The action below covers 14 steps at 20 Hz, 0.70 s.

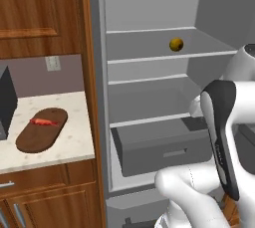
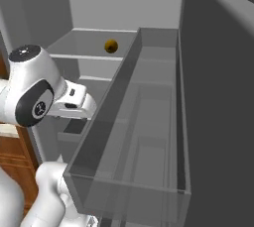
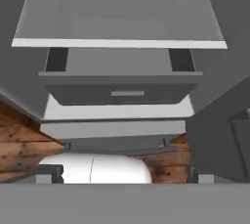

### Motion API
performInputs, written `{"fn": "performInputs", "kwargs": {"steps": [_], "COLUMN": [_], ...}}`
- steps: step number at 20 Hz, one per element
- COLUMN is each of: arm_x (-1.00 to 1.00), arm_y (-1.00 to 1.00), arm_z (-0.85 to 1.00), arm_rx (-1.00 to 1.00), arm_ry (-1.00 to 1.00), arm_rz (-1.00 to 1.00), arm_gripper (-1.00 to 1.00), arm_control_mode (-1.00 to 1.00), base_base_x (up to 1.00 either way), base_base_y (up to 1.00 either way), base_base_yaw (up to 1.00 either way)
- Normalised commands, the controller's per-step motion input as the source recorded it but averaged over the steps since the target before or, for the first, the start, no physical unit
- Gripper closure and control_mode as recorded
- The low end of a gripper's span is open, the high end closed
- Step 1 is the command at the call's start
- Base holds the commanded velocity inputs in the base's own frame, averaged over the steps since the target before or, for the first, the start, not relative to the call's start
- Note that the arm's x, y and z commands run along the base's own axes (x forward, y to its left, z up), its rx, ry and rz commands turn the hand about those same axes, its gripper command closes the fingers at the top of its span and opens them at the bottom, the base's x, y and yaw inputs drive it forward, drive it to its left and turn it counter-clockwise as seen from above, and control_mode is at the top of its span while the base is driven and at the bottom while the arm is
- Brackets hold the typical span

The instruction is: Retrieve a lemon from the fridge and place it on the cutting board with the fish.

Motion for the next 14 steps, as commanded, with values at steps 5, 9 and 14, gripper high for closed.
{"fn": "performInputs", "kwargs": {"steps": [5, 9, 14], "arm_x": [0.0, 0.0, 0.14], "arm_y": [0.06, 0.21, 0.07], "arm_z": [0.7, 0.62, 0.45], "arm_rx": [-0.05, -0.04, -0.07], "arm_ry": [-0.37, -0.43, -0.3], "arm_rz": [-0.01, 0.0, 0.0], "arm_gripper": [-1.0, -1.0, -1.0], "arm_control_mode": [-1.0, -1.0, -1.0], "base_base_x": [0.0, 0.0, 0.0], "base_base_y": [0.0, 0.0, 0.0], "base_base_yaw": [0.0, 0.0, 0.0]}}
